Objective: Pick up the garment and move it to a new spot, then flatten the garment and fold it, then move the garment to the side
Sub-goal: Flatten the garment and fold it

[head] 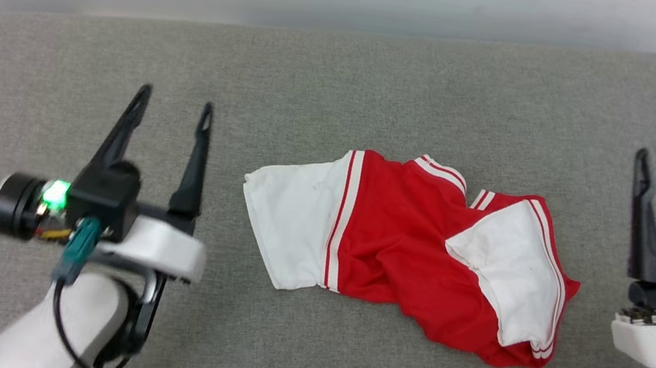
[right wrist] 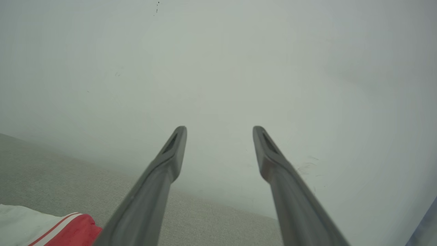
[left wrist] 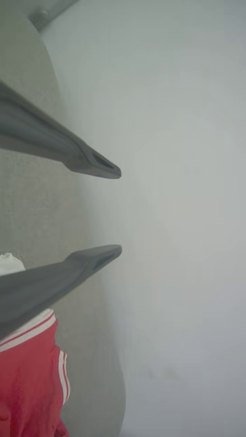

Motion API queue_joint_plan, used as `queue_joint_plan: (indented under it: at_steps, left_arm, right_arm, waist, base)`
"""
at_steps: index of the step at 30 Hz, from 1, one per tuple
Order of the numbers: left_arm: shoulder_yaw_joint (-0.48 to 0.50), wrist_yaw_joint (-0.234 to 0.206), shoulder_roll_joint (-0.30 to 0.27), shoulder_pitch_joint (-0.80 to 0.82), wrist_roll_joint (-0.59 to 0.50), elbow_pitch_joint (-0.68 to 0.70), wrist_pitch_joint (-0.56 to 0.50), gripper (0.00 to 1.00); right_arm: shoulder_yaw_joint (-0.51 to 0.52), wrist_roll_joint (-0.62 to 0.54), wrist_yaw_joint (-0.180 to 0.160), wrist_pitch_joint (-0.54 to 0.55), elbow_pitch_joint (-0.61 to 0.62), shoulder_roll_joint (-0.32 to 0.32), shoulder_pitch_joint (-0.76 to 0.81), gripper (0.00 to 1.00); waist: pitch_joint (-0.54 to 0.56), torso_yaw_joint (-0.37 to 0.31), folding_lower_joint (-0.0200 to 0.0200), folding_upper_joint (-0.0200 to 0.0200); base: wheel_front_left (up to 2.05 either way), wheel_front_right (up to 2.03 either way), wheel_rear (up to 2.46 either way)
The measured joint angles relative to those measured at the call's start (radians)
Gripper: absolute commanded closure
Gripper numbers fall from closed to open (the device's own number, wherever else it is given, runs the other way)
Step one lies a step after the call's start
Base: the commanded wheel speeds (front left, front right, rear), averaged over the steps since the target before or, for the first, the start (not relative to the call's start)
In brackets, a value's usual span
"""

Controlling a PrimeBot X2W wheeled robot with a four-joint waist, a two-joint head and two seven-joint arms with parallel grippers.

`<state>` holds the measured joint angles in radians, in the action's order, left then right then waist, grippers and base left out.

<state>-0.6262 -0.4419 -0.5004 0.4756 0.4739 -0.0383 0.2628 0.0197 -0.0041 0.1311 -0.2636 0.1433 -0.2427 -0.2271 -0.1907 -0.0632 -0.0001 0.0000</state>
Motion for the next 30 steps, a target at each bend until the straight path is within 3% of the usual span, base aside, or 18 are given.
queue_joint_plan:
  at_steps: [4,11,15,19,22,30]
  left_arm:
    - [0.114,-0.025,0.031,-0.154,-0.058,0.074,0.000,0.00]
    - [0.244,0.003,0.105,-0.305,-0.140,0.130,0.000,0.00]
    - [0.284,0.043,0.150,-0.329,-0.180,0.137,0.000,0.00]
    - [0.322,0.084,0.192,-0.330,-0.213,0.134,0.000,0.00]
    - [0.348,0.110,0.219,-0.329,-0.238,0.133,0.000,0.00]
    - [0.400,0.170,0.283,-0.323,-0.287,0.122,0.000,0.00]
  right_arm:
    - [-0.128,0.070,0.000,0.054,-0.103,-0.121,-0.037,0.00]
    - [-0.450,0.354,0.000,0.528,-0.093,-0.376,-0.149,0.00]
    - [-0.555,0.491,0.000,0.759,-0.049,-0.470,-0.203,0.00]
    - [-0.640,0.558,0.000,0.921,-0.050,-0.518,-0.235,0.00]
    - [-0.692,0.590,0.000,0.969,-0.087,-0.524,-0.253,0.00]
    - [-0.808,0.594,0.000,0.916,-0.235,-0.496,-0.292,0.00]
  waist:
    - [0.014,0.012,0.0000,0.0000]
    - [0.012,0.031,0.0000,0.0000]
    - [-0.004,0.043,0.0000,0.0000]
    - [-0.028,0.057,0.0000,0.0000]
    - [-0.050,0.068,0.0000,0.0000]
    - [-0.105,0.089,0.0001,0.0000]
  base:
    - [0.00,0.00,0.00]
    - [0.00,0.00,0.00]
    - [0.00,0.00,0.00]
    - [0.00,0.00,0.00]
    - [0.00,0.00,0.00]
    - [0.00,0.00,0.00]
